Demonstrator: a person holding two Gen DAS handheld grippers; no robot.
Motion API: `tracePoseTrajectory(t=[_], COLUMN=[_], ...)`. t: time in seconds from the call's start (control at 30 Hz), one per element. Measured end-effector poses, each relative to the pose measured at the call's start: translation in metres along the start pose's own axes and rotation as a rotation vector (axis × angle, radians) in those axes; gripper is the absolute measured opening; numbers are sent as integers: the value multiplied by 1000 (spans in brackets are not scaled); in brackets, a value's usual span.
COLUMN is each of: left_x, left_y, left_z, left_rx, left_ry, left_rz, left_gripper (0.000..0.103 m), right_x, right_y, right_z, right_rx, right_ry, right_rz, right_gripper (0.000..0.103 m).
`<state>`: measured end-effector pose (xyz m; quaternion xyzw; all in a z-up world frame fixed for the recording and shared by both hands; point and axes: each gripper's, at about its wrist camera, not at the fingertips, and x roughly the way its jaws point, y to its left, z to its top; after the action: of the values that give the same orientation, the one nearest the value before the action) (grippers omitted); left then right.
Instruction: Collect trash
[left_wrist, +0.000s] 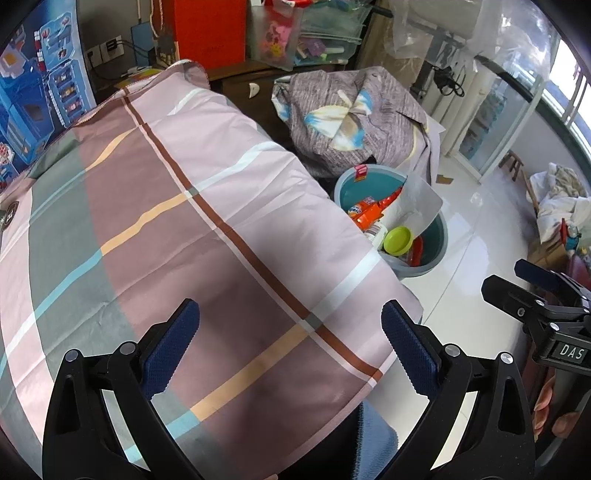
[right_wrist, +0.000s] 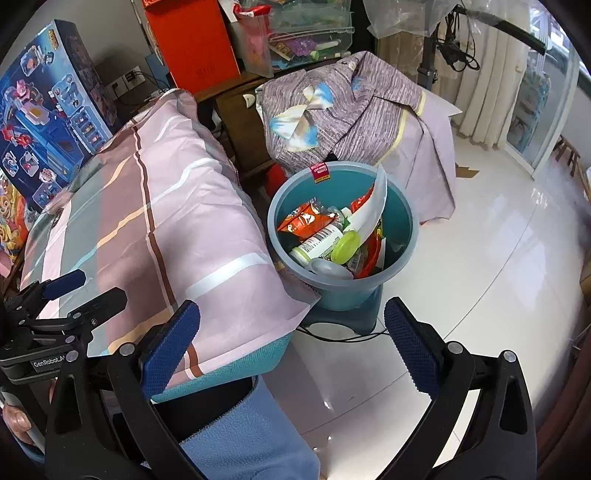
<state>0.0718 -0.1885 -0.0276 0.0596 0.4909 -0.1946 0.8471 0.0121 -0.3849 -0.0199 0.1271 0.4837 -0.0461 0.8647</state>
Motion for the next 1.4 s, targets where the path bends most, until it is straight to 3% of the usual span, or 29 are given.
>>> tracePoseTrajectory(t=[0.6,1.4], left_x=[11,26], left_y=[-1,1], left_z=[-2,-4], left_rx=[3,-4], left_ry=[-8,26], left_rz=[44,41], left_gripper=[99,99], right_x=[11,28], right_y=[-2,-5], right_z=[-1,3], right_rx=[10,18], right_ry=[20,58], right_rz=[-16,-39], right_gripper=[96,96])
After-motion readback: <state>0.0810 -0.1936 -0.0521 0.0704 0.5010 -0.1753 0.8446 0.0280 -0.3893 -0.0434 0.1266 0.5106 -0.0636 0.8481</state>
